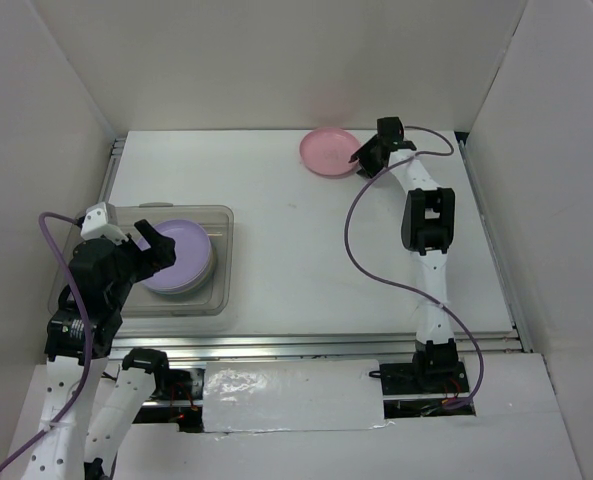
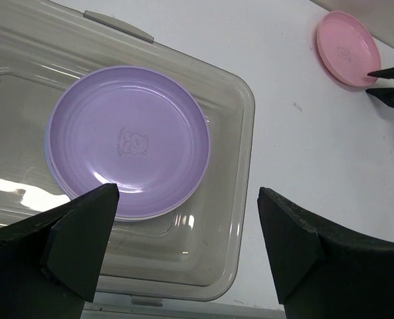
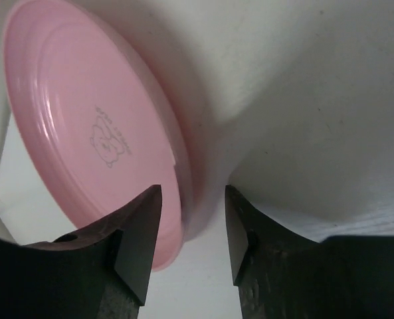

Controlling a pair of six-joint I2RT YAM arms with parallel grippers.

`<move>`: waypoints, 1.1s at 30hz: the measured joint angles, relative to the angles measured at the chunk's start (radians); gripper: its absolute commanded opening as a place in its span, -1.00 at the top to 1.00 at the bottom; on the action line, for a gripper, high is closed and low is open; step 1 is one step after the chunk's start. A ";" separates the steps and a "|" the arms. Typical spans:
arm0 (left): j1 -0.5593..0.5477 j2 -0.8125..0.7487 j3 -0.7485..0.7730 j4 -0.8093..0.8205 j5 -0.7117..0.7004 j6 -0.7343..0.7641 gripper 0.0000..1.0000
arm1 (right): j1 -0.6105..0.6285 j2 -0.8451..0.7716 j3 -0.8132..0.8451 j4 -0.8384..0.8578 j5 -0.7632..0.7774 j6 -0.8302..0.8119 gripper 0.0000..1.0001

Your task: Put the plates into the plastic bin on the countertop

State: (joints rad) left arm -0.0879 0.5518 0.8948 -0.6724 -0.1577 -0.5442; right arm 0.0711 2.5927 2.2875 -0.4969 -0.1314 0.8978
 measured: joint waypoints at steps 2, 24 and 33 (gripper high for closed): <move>0.000 0.000 0.000 0.000 0.000 0.004 -0.99 | 0.000 0.002 0.001 -0.026 0.006 0.003 0.22; 0.000 -0.082 0.000 0.000 -0.039 0.018 -0.99 | 0.258 -0.612 -0.515 0.001 0.167 -0.114 1.00; 0.000 -0.119 0.000 -0.006 -0.056 0.013 -0.99 | 0.640 -0.651 -0.348 -0.067 0.159 -0.186 1.00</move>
State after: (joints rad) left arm -0.0879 0.4328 0.8948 -0.6785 -0.2142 -0.5316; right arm 0.7113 1.9419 1.9392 -0.5636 0.0277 0.7116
